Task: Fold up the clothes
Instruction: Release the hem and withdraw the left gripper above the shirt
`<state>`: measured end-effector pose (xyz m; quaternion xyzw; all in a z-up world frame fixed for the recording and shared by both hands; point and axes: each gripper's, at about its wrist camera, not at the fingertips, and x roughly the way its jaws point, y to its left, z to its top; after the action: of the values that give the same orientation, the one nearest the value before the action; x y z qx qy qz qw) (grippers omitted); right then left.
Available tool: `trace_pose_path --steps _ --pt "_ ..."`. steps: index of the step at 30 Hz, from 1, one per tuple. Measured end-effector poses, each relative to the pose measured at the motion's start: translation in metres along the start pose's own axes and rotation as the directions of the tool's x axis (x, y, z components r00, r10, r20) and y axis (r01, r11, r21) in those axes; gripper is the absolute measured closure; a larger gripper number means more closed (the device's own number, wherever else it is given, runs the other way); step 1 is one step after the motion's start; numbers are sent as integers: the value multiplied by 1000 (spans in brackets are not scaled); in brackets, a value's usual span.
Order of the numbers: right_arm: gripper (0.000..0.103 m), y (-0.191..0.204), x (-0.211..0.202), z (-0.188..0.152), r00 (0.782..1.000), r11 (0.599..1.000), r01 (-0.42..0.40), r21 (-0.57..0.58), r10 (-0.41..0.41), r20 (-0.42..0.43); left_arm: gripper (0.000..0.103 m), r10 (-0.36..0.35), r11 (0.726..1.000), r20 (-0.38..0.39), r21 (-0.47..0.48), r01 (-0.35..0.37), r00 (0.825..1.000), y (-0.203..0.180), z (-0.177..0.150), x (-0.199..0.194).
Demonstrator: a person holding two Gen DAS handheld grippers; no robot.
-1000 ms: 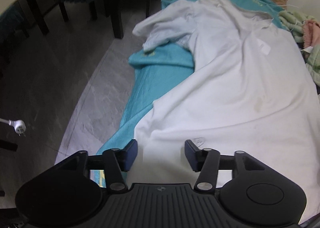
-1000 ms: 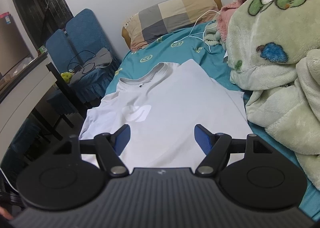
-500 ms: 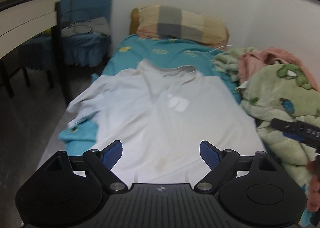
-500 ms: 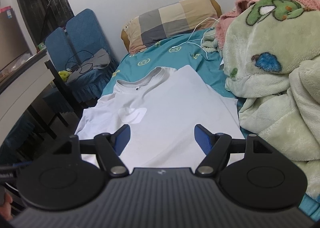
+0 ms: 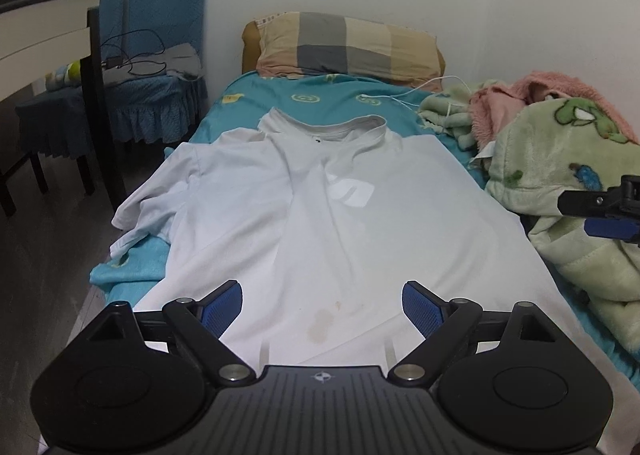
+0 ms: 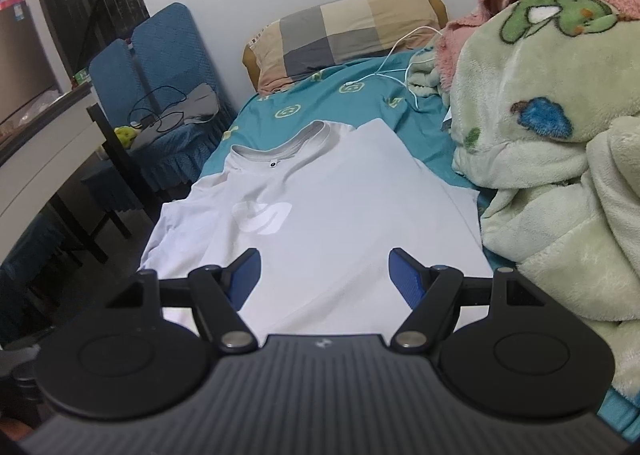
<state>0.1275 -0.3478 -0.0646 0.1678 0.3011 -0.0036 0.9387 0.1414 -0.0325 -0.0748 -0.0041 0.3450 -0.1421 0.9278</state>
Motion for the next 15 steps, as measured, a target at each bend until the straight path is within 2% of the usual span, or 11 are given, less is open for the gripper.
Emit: trace_pose_path --steps 4,6,8,12,15 --pt "31 0 -2 1 1000 1000 -5 4 5 11 13 -2 1000 14 -19 3 1000 4 1 -5" --pt "31 -11 -6 4 999 995 -50 83 48 25 13 6 1000 24 -16 -5 1000 4 2 -8" --pt "40 -29 -3 14 996 978 -82 194 76 36 12 17 1000 35 -20 -16 999 6 3 -11" --pt "52 -73 24 44 997 903 -80 421 73 32 11 8 997 33 -73 -6 999 16 4 -10" --pt "54 -110 56 60 999 826 -53 561 48 24 11 -1 995 22 -100 4 1000 22 5 -4"
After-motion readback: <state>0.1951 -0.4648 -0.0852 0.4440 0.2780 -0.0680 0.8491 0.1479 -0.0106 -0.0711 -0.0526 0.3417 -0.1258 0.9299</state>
